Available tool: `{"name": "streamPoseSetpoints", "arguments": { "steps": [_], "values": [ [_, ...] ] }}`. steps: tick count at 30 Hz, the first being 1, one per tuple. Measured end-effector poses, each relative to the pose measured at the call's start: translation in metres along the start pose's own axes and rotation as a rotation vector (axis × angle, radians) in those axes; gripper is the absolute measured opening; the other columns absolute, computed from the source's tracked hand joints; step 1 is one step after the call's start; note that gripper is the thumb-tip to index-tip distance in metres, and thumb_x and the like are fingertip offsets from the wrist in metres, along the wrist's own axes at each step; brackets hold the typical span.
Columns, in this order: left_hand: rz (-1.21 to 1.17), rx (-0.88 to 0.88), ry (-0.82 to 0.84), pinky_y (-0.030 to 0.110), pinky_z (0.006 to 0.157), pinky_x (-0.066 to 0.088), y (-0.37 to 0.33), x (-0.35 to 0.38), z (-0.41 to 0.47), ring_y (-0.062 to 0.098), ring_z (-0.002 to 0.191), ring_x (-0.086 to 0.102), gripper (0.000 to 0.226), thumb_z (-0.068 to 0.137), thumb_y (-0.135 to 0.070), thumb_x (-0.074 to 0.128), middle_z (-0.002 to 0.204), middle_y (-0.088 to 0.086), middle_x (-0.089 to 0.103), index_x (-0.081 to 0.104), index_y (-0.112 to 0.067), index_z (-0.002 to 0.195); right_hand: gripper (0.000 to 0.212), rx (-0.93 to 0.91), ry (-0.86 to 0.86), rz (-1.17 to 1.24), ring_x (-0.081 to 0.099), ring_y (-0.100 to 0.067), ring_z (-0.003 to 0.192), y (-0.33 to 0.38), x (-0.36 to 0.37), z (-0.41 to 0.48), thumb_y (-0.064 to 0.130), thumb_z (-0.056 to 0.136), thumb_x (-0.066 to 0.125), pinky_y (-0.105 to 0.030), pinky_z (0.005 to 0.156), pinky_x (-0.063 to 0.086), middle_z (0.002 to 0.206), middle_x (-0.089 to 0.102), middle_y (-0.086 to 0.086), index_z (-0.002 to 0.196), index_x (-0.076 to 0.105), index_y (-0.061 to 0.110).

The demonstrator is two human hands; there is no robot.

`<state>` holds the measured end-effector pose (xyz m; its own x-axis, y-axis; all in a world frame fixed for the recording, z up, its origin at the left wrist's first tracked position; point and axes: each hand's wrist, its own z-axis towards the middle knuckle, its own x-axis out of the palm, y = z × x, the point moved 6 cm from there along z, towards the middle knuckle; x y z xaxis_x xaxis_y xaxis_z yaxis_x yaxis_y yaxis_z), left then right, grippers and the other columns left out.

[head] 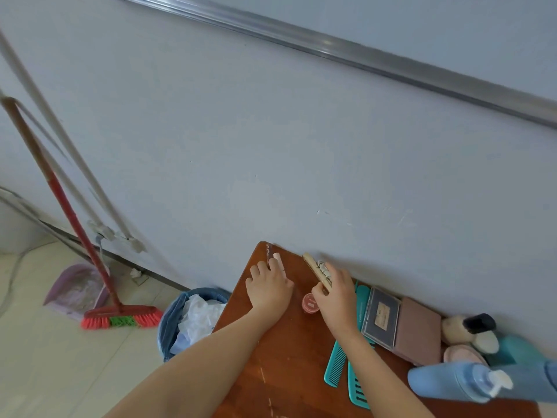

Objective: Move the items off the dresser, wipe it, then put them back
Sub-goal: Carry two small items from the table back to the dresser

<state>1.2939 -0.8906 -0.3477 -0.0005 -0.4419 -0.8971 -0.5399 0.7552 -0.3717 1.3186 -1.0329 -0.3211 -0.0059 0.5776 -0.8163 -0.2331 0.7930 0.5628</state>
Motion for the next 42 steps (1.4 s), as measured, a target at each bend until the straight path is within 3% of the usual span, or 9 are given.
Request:
{"name": "streamPoseSetpoints", "arguments": {
  "steps": [4,13,15,19,22,26,29,37,42],
  "values": [
    [-0.031,0.014,0.006,0.035,0.089,0.04,-0.01,0.004,0.006,0.027,0.116,0.042,0.047,0.085,-0.021,0.049,0.125,0.01,0.046,0.035,-0.009,0.128,0.044,0.013,-0.004,0.023,0.055,-0.025,0.091,-0.002,-0.002,-0.002,0.009,0.081,0.064,-0.031,0.068,0.053,0.103,0.054,-0.013,0.123,0.053,0.006],
    [0.074,0.131,0.018,0.031,0.099,0.035,0.017,0.009,-0.003,0.023,0.116,0.04,0.037,0.093,-0.02,0.036,0.127,0.008,0.044,0.042,-0.012,0.129,0.046,0.018,0.055,0.0,0.05,-0.021,0.108,-0.007,0.005,-0.006,0.014,0.085,0.062,-0.032,0.079,0.056,0.116,0.052,-0.011,0.129,0.048,0.009],
    [0.001,0.109,0.051,0.03,0.096,0.038,0.023,0.006,-0.005,0.022,0.114,0.043,0.035,0.091,-0.02,0.041,0.123,0.007,0.046,0.045,-0.012,0.125,0.047,0.001,0.078,-0.027,0.051,-0.02,0.106,-0.009,0.007,-0.007,0.014,0.086,0.062,-0.028,0.077,0.055,0.115,0.052,-0.011,0.13,0.047,0.009],
    [-0.117,0.057,0.153,0.029,0.077,0.044,0.025,-0.001,-0.005,0.021,0.097,0.053,0.022,0.088,-0.012,0.047,0.111,0.009,0.054,0.049,-0.01,0.11,0.049,-0.03,0.117,-0.069,0.052,-0.019,0.101,-0.009,0.012,-0.007,0.015,0.087,0.059,-0.022,0.072,0.049,0.115,0.051,-0.011,0.133,0.044,0.01],
    [-0.126,0.087,0.177,0.026,0.068,0.041,0.023,-0.006,-0.004,0.016,0.081,0.049,0.017,0.09,-0.015,0.047,0.101,0.007,0.059,0.051,-0.008,0.105,0.048,-0.025,0.174,-0.099,0.049,-0.016,0.105,-0.009,0.015,-0.007,0.017,0.091,0.054,-0.021,0.076,0.047,0.12,0.047,-0.009,0.136,0.039,0.011],
    [-0.22,0.088,0.214,0.025,0.063,0.039,0.023,-0.007,-0.004,0.014,0.076,0.049,0.016,0.092,-0.026,0.047,0.084,0.0,0.053,0.047,-0.011,0.095,0.049,-0.008,0.199,-0.099,0.047,-0.015,0.111,-0.008,0.015,-0.006,0.019,0.092,0.052,-0.018,0.079,0.045,0.124,0.043,-0.007,0.138,0.036,0.012],
    [-0.267,0.081,0.239,0.021,0.055,0.037,0.025,-0.005,-0.006,0.009,0.069,0.048,0.01,0.092,-0.022,0.047,0.08,-0.003,0.051,0.042,-0.014,0.094,0.048,-0.016,0.171,-0.077,0.047,-0.015,0.112,-0.006,0.011,-0.008,0.017,0.092,0.053,-0.017,0.079,0.044,0.124,0.044,-0.007,0.137,0.037,0.012],
    [-0.323,0.146,0.259,0.023,0.058,0.042,0.019,-0.009,-0.015,0.008,0.067,0.051,0.014,0.09,-0.019,0.052,0.088,-0.003,0.055,0.041,-0.017,0.099,0.045,-0.05,0.05,-0.08,0.051,-0.021,0.11,0.003,-0.006,-0.024,0.014,0.089,0.056,-0.016,0.072,0.044,0.121,0.048,-0.01,0.132,0.044,0.01],
    [-0.315,0.284,0.291,0.023,0.055,0.042,0.003,-0.016,-0.024,0.013,0.069,0.056,0.017,0.091,-0.02,0.048,0.089,0.0,0.058,0.043,-0.014,0.106,0.046,0.069,-0.05,-0.118,0.052,-0.018,0.104,0.003,-0.031,-0.052,0.014,0.09,0.052,-0.021,0.075,0.047,0.122,0.046,-0.007,0.134,0.041,0.014]
  ]
}}
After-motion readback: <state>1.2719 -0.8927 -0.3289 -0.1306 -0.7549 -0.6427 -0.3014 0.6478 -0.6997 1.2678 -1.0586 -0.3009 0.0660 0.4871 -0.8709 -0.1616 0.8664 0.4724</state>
